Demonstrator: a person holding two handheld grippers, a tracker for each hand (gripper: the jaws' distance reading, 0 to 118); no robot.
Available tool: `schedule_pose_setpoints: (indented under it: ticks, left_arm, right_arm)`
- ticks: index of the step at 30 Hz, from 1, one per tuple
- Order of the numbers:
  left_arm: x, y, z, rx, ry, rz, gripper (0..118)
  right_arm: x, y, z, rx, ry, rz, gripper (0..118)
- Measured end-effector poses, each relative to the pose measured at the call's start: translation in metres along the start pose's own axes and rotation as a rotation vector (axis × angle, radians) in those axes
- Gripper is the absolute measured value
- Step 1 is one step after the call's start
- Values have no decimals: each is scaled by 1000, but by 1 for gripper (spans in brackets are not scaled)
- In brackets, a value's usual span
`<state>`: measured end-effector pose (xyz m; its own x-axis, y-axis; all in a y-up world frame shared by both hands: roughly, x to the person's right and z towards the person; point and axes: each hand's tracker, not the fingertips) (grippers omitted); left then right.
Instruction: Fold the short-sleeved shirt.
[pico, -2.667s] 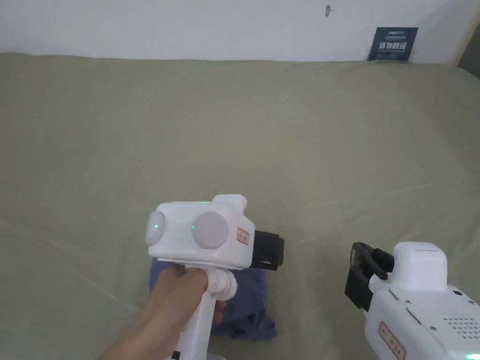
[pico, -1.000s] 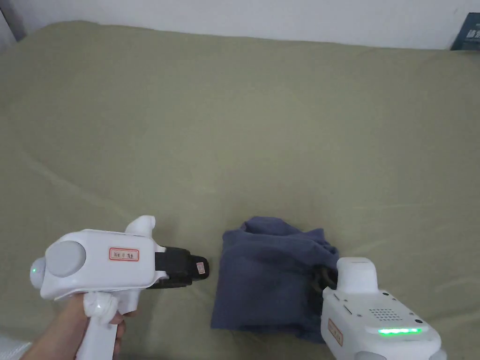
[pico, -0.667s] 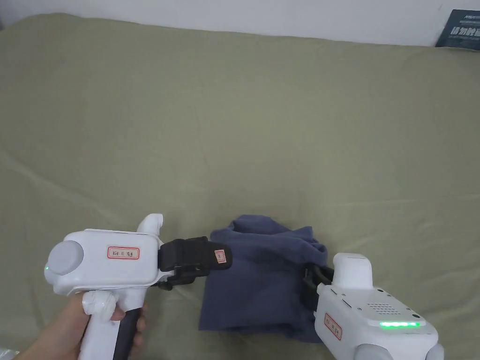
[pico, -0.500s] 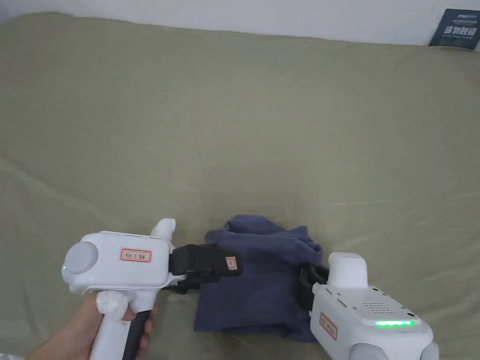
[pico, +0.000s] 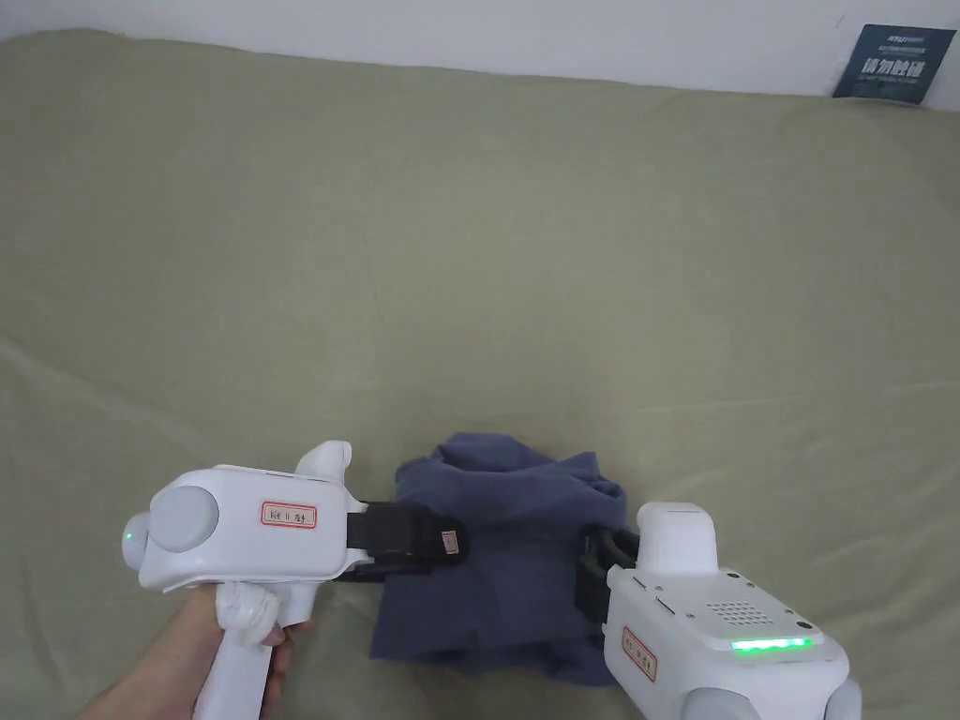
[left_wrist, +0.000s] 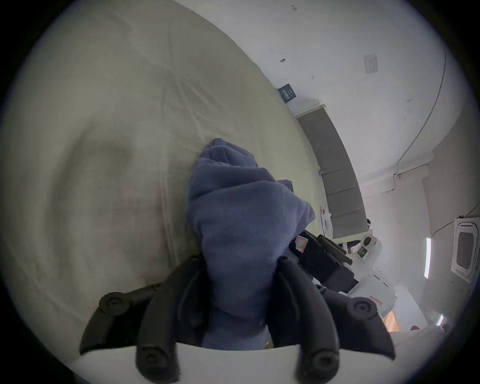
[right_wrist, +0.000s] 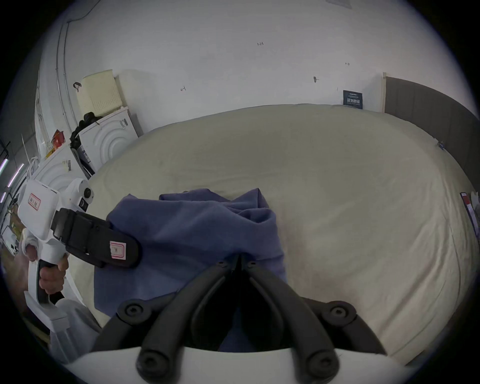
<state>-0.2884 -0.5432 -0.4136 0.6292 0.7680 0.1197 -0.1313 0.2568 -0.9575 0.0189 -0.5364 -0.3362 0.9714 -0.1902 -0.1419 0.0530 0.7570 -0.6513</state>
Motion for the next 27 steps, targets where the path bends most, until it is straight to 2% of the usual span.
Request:
schedule_pose_setpoints:
  ticks: [4, 7, 11, 16, 19, 23, 27]
  left_arm:
    - [5, 0, 2, 2, 11, -6, 36]
    - [8, 0, 6, 2, 23, -9, 36]
    - [19, 2, 10, -6, 52, -8, 35]
    - [31, 4, 16, -19, 64, -32, 35]
    - [39, 9, 22, -27, 83, -49, 35]
    - [40, 19, 34, -26, 98, -58, 35]
    - [37, 30, 57, -29, 108, -66, 34]
  right_arm:
    - [1, 4, 21, 34, 0, 8, 6]
    - [6, 7, 43, 86, -38, 27, 6]
    - [13, 15, 76, 171, -127, 61, 6]
    - [21, 23, 119, 278, -227, 54, 6]
    - [15, 27, 143, 370, -298, 126, 6]
    - [6, 37, 160, 429, -300, 101, 6]
    - [-7, 47, 161, 467, -301, 123, 6]
